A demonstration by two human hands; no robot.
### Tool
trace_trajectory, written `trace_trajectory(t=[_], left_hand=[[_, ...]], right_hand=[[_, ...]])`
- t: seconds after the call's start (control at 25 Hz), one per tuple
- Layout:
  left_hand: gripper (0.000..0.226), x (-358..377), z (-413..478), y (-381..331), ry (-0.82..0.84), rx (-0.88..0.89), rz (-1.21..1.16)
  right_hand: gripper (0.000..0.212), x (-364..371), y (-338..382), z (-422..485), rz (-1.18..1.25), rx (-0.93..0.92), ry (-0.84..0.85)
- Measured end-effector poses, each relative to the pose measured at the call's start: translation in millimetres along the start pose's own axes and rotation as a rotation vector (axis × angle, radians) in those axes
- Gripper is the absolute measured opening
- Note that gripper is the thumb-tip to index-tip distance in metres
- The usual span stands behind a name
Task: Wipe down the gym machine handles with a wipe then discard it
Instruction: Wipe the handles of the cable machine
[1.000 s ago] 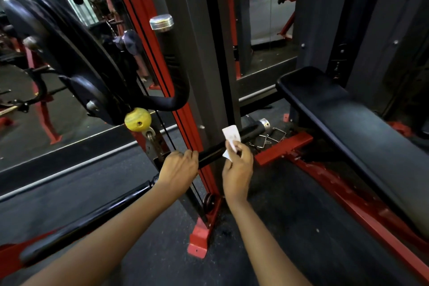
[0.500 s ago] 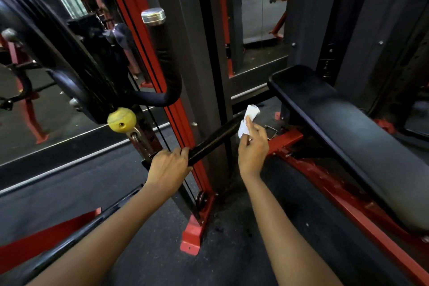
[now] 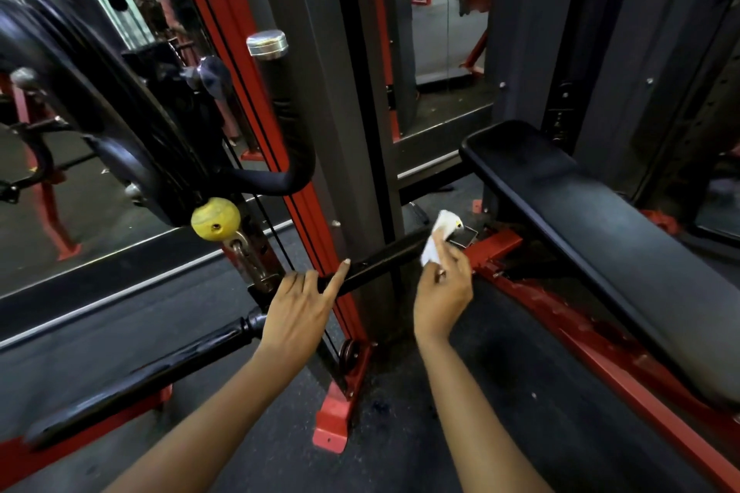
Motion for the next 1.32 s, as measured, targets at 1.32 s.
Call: trace_trajectory(t=[1.32], left_hand=[[0.076, 18.4, 14.8, -1.3, 0.025, 0.000, -0.106]], right_hand=[[0.035, 31.9, -47.1, -72.2, 0.259, 0.694, 0.185]])
Point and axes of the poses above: each hand's wrist, its own z-axis towards the middle knuckle, its own x-axis out of the palm, y = z × x, the point moved 10 cm from there along z, towards the middle knuckle
